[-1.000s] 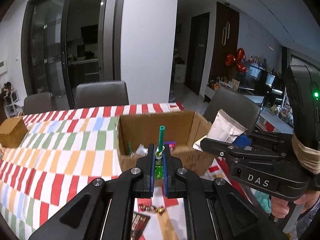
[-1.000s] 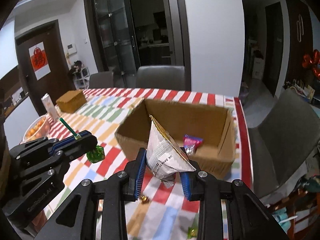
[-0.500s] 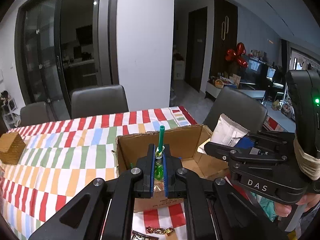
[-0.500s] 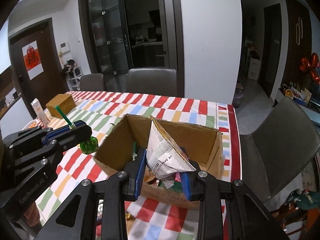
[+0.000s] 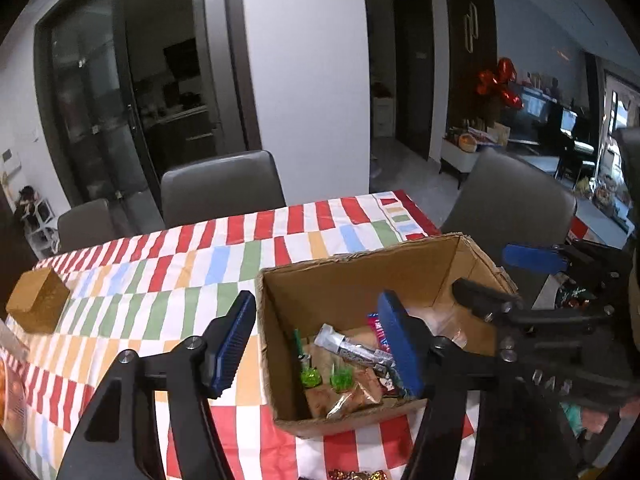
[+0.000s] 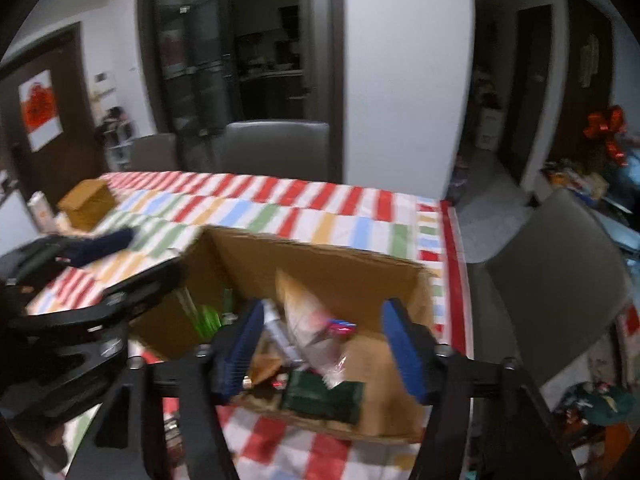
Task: Organize snacks
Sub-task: 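Carry the pastry and lollipop into the box and open both tools, then move both open tools back toward the candies on the table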
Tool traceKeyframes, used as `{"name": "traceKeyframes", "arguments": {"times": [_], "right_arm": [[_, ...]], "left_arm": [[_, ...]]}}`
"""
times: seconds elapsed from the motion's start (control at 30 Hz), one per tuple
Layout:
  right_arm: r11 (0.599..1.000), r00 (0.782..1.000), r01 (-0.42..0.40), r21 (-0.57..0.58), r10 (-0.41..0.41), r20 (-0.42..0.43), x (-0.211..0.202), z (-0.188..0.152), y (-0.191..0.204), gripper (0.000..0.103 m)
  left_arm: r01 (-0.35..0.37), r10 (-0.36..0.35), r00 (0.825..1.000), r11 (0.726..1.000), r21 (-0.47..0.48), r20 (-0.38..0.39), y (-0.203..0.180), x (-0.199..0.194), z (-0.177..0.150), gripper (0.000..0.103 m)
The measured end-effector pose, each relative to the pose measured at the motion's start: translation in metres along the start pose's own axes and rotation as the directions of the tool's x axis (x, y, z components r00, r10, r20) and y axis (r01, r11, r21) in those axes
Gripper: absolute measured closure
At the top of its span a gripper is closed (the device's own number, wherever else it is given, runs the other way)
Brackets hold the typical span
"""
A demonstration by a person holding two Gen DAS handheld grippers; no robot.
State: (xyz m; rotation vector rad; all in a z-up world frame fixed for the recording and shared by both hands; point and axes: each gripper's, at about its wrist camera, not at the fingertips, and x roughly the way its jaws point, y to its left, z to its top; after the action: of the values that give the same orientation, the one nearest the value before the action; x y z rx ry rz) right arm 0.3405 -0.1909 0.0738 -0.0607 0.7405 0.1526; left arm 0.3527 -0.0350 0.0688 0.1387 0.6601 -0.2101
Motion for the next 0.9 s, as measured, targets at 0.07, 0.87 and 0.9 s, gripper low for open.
{"name": "traceKeyframes", "arguments": {"times": [0.07,0.87,0.9], "right_arm": [[1.0,1.0,0.01,0.007,-0.01,0.001,-0.003,-0.004,-0.004,0.038],[0.998,0.995,0.058,0.008,-0.059,0.086,-0.09,-0.084,0.008,0.03],[0.998,0.995,0.059,0.019,-0.06,0.082,-0.091,-0.089,0.006,0.03]], "left_arm": [[-0.001,0.001,1.0,1.0,-0.017,-0.014,0.006,-0.003,-0.006,0.04],[-0.006,0.006,0.999,1.0,-0.007,0.034,-0.015,-0.097,-0.078,0.025],[-0.009,0.009,0.999,1.0,-0.005,0.031,-0.017,-0.098,-0.082,0.024]]}}
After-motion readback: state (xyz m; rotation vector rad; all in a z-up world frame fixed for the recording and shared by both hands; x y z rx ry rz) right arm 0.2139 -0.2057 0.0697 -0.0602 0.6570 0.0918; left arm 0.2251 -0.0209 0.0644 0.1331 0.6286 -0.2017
